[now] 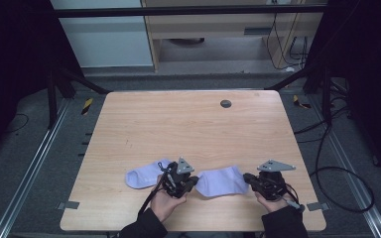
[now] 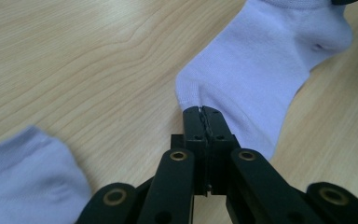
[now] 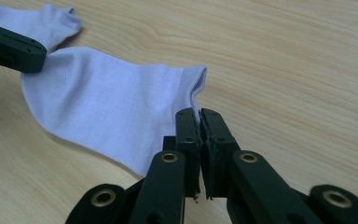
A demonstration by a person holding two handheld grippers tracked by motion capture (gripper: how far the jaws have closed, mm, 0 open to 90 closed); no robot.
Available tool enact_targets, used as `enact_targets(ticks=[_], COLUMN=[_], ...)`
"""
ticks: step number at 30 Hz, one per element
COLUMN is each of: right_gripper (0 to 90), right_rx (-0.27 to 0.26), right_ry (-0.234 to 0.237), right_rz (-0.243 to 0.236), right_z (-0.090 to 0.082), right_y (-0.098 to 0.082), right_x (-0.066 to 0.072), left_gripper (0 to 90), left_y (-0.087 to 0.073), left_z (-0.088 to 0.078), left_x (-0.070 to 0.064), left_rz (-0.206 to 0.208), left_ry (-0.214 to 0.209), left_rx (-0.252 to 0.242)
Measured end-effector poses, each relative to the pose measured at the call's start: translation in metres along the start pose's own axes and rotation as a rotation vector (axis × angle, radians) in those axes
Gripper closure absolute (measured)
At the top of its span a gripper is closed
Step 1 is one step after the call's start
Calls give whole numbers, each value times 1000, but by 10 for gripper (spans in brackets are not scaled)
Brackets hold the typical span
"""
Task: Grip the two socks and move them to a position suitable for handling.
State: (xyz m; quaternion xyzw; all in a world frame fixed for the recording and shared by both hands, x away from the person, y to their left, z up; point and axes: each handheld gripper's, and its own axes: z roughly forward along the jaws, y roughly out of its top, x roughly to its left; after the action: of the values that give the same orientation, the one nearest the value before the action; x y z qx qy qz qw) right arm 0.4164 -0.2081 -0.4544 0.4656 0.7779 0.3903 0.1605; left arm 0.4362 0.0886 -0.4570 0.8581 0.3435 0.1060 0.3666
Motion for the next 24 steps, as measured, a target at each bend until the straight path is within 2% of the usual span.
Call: enact_targets(ticks=[7,14,20,24], right_gripper=[868,868,865,851], right_rx=[22,58,93,100], right_ry=[53,87,74,66], right_rz=[-14,-32,-34,-30], right_z=[6,19,27,30], right_y=[-1,-5,-9,-12], right_x=[20,37,37,33], left_gripper=[891,891,880,789], left_y=[-19,-35,-41,-42], left_z=[-14,-13,-3,-5], left_x=[7,19,24,25], left_rz=[-4,-33,-46,-49], left_ry=[6,29,44,58], left_rx=[27,50,76,53])
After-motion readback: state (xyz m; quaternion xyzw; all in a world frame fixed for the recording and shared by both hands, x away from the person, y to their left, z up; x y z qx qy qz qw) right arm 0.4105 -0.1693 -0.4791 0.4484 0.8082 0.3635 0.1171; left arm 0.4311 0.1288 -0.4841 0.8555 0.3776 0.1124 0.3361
